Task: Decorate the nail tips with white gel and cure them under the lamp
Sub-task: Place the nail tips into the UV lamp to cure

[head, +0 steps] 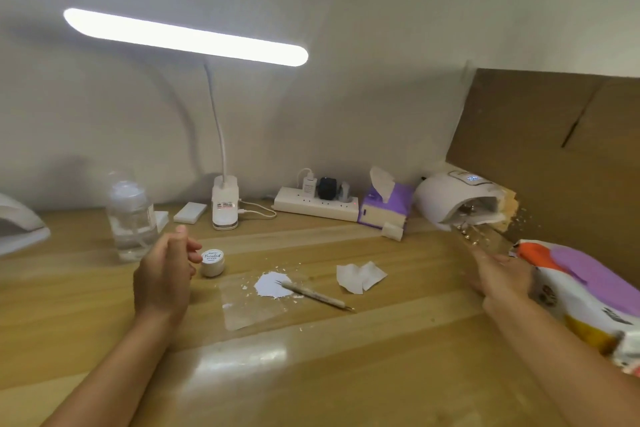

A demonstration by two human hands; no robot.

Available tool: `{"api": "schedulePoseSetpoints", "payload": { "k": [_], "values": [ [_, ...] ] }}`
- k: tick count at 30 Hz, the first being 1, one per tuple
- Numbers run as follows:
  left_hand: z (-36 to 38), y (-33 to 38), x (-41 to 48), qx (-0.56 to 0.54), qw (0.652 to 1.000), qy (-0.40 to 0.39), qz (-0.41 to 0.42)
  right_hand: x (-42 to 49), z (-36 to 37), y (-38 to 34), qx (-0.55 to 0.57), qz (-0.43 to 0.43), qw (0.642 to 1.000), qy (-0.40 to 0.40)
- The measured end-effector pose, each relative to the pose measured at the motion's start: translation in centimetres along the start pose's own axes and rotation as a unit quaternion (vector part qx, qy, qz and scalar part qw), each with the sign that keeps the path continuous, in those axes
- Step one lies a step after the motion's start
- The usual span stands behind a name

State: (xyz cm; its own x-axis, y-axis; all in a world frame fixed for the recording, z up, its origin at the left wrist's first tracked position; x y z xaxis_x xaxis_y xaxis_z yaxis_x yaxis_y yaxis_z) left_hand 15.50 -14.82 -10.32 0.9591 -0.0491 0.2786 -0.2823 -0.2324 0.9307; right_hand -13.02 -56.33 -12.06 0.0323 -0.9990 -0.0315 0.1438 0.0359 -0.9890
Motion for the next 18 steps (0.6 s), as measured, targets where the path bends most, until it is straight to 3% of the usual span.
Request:
{"api": "schedulePoseSetpoints", "payload": {
  "k": [8, 14, 18],
  "values": [
    [-0.2, -0.9, 0.3, -0.065, 0.997, 0.021, -0.031, 3.5, 2.9, 0.5, -0.075, -0.013, 0.991, 0.111],
    [0.5, -0.6, 0.3, -0.061, 0.998, -0.002, 0.003, 6.2, 4.6, 1.7, -0.092, 0.033, 0.988, 0.119],
    [1.0, -0.7, 1.2, -0.073, 0.996, -0.032, -0.028, 7.8, 5.1, 1.6, -0.079, 0.045, 0.99, 0.108]
  ]
}}
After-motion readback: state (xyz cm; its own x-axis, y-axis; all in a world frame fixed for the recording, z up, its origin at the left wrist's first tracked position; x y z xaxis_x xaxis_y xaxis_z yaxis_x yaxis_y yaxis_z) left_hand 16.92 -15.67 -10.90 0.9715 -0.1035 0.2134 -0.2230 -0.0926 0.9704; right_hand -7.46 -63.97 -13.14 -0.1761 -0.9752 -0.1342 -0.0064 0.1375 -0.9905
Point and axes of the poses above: each hand's wrist, its own x-axis towards the middle knuckle, its own z-axis out of the palm, y = z × x, the point moved 5 cm from there along x, towards the middle knuckle, and after that the axes turned 11 degrees about x, right-handed, at the moved point
